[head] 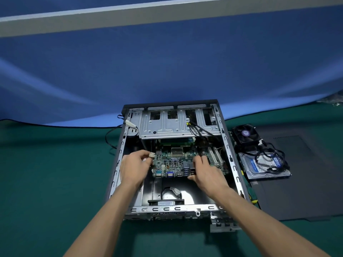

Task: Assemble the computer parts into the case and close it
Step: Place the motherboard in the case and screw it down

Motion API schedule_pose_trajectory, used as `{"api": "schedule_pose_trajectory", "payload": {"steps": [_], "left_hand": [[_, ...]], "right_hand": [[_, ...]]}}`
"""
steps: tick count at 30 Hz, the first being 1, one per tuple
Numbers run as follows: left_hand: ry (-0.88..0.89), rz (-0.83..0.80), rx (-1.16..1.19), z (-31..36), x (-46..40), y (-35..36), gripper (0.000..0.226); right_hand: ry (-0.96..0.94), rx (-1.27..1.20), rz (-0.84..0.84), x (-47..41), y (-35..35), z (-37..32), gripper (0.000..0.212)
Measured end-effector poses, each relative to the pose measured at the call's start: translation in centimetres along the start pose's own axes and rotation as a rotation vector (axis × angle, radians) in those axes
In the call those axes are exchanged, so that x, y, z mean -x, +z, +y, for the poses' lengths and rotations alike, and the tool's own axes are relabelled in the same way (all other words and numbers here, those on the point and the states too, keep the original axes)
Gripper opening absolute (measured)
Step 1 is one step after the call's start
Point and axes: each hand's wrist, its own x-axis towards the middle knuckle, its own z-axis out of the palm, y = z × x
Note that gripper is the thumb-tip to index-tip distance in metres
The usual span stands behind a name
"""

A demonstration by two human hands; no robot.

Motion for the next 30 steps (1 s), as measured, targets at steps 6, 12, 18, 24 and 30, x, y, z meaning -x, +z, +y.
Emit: {"api": "schedule_pose_trajectory", "payload": {"steps": [6,12,18,24,30], "left_hand": [[-0.123,0.215,0.201,1.2,-0.3,0.5,0.015],[0.036,0.152,0.079,1.5,0.1,0.5,0.011],[0.378,-0.136,-0.28,2.0,0.8,0.4,0.025],[0.72,-0.584,-0.702,4.3,2.9,3.6,0.019],[0.373,-0.639,-0.822,3.4,2.6,4.4,0.021]], "right_hand": [[0.011,-0.045,-0.024,-0.1,0.0,0.6,0.051],[0.01,-0.042,-0.092,-1.0,0.3,0.4,0.045],[-0.025,-0.007,-0.181,-2.0,1.4,0.1,0.049],[-0.007,-0.004,-0.218,-2.5,2.2,1.0,0.033],[-0.022,-0.042,-0.233,-2.7,2.7,1.3,0.036]]}}
